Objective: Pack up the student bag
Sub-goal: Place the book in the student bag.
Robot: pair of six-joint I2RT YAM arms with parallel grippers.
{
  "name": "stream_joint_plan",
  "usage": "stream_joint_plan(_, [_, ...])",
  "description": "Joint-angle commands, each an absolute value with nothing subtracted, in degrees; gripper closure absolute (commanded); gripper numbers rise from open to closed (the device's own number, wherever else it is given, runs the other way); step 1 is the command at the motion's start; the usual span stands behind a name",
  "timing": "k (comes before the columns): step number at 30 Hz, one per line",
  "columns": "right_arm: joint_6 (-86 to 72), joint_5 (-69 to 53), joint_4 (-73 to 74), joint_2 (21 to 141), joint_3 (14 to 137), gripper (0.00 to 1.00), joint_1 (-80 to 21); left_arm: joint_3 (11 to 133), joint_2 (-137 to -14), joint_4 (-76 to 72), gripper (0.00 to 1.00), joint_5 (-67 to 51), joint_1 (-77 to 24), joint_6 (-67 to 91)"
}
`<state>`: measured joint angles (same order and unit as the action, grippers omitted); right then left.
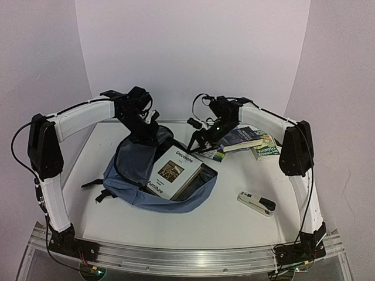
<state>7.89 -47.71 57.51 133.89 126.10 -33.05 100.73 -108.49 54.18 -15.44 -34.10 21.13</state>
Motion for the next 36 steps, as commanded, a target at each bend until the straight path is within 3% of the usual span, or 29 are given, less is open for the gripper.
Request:
stream_joint_plan(1, [4.73, -41.36, 53.73, 124.17, 117.86, 0.02, -28.64, 101.97, -105.87, 48.52, 1.00, -11.65, -32.35, 27.54])
stream_joint_plan(6, [-4.51, -41.90, 43.94, 113.42, 101.56, 0.03, -27.87, 100.61, -106.04, 45.64, 1.00, -11.47, -32.34, 30.70])
stream_joint_plan(12, [-16.63, -46.07, 31.91, 107.78, 90.42, 0.18, -30.39, 101.06, -106.23, 43.45, 1.00, -11.60, -32.35, 31.62])
stream_joint_plan(16, [-25.21, -45.74, 22.05, 108.37, 87.57, 0.23, -31.67, 101.51, -106.75, 43.51, 1.00, -12.19, -32.34, 31.69])
stream_joint_plan(28, [-35.86, -45.72, 10.26, 118.17, 85.07, 0.34, -35.03, 101.86, -107.63, 41.31, 1.00, -15.95, -32.34, 31.65])
stream_joint_plan(36, [-43.18, -46.63, 3.04, 124.63, 88.54, 0.54, -37.78, 103.41, -109.08, 40.33, 1.00, -21.18, -32.45, 29.91])
